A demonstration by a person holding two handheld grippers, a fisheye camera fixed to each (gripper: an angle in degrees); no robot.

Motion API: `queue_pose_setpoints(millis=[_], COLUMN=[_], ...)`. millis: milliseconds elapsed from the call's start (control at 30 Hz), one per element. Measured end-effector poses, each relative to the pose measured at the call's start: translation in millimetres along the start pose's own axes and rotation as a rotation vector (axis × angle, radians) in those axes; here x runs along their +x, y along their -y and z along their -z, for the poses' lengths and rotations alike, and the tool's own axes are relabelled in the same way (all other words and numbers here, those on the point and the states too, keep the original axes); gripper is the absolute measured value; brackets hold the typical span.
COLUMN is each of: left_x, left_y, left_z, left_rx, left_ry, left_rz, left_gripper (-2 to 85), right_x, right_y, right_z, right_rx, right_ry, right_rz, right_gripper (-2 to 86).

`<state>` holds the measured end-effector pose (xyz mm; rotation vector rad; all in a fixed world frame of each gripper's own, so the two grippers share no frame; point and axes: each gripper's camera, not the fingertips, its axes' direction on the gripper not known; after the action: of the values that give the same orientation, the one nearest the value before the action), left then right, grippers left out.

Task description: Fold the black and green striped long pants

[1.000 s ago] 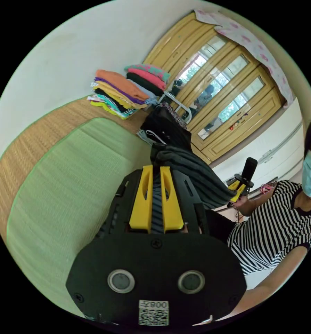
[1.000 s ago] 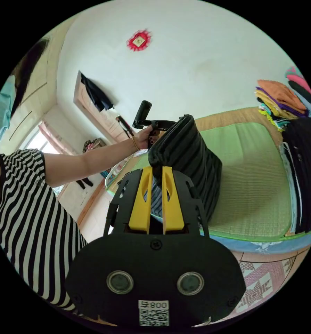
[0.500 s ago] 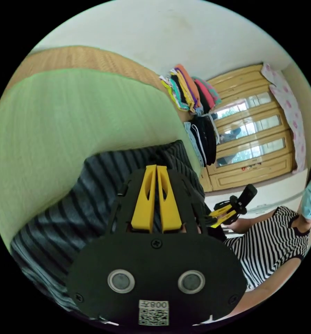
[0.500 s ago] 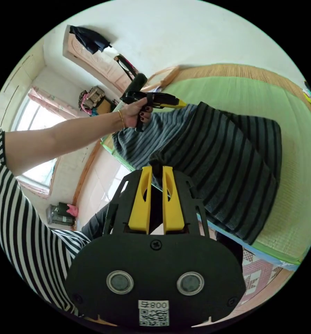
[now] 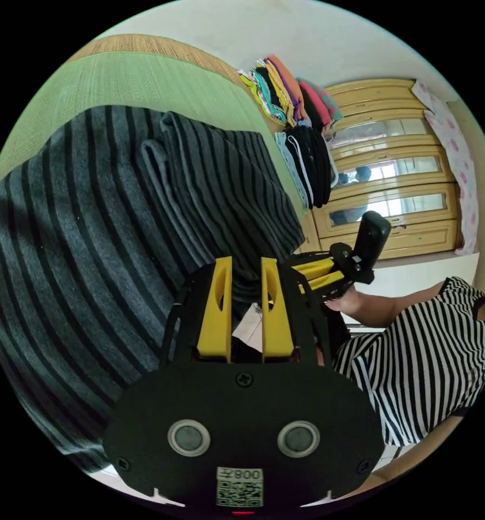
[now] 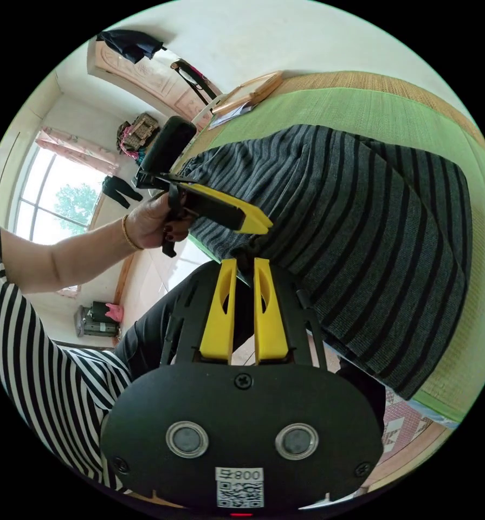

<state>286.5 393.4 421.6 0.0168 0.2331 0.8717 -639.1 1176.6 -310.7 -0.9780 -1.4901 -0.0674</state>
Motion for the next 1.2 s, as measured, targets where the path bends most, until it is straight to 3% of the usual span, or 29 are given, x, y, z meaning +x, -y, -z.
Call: queue_pose_setpoints(millis=[267, 633, 800, 967, 1200], left_x=[36.3, 76.6, 74.0, 79.0, 45.9], left_y=[-35.1, -93.3, -109.7, -117.4, -68.3], left_z=[15.0, 59.8, 51.7, 88.5, 123.0], left_rx=[-0.043, 0.072, -0.017, 0.139, 0.267], left_ry=[0.154, 0.140, 0.227, 0.168, 0.134], left_rz=[0.037, 0.037, 0.109, 0.132, 0.203], left_gripper=[3.6, 0.3, 0.5, 3.0, 7.5], right_x=[-18.6, -9.2, 19.4, 36.4, 17.6], right_y=[21.8, 25.4, 54.9, 77.2, 70.9], right_z=[-24.7, 31.0, 27.4, -27.7, -28.6], right_rx=[-0.041, 0.099, 0.097, -0.084, -0.061], right_ry=[-0.077, 0.026, 0.027, -0.034, 0.055], right_rz=[0.075, 0.040, 0.001, -0.021, 0.038], right_gripper=[6.7, 2.8, 1.8, 0.5, 1.4])
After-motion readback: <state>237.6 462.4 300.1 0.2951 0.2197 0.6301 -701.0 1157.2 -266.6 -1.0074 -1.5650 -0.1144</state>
